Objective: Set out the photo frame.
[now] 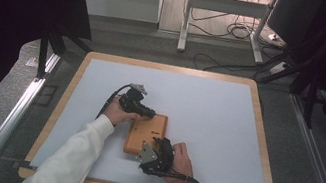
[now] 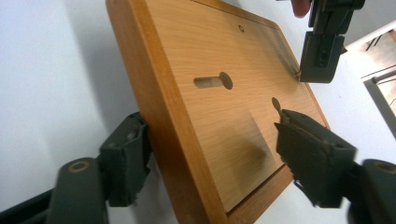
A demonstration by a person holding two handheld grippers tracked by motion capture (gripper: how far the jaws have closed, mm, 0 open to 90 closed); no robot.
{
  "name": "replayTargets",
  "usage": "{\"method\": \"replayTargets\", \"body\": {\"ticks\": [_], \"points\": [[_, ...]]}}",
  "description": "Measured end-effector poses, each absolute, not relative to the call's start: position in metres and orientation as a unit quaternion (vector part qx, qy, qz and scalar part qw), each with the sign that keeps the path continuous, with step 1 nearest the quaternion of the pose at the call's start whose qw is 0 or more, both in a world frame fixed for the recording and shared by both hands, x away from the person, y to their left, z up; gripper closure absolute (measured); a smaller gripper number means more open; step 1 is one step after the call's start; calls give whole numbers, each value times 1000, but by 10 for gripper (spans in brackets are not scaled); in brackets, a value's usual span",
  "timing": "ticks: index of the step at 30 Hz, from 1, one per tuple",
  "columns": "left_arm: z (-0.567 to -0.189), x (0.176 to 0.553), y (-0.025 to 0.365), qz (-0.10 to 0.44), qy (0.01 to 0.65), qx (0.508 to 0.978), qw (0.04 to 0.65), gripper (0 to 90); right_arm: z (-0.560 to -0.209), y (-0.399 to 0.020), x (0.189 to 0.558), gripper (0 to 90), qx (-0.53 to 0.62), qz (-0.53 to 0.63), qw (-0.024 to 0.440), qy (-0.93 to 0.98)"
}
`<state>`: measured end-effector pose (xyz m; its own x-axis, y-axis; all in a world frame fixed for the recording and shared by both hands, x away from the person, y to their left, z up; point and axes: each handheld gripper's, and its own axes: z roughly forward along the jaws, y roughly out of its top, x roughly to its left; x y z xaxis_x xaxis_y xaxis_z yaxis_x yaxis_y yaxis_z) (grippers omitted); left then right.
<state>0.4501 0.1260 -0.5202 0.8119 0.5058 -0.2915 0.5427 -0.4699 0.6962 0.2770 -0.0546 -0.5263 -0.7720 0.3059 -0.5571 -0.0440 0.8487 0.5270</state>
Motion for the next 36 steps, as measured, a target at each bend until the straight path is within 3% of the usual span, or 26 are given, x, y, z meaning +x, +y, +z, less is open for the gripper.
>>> {"method": "replayTargets", "body": {"ticks": [11,32,36], "points": [[-521,449,126,-14,309,854,417,849,-522,-56,270,419,48,255,354,899],[-520,448,125,-6,309,856,414,851,-523,-53,271,436,42,235,388,890],[-521,449,125,-8,313,853,418,852,-523,-52,269,474,32,232,401,886]]}}
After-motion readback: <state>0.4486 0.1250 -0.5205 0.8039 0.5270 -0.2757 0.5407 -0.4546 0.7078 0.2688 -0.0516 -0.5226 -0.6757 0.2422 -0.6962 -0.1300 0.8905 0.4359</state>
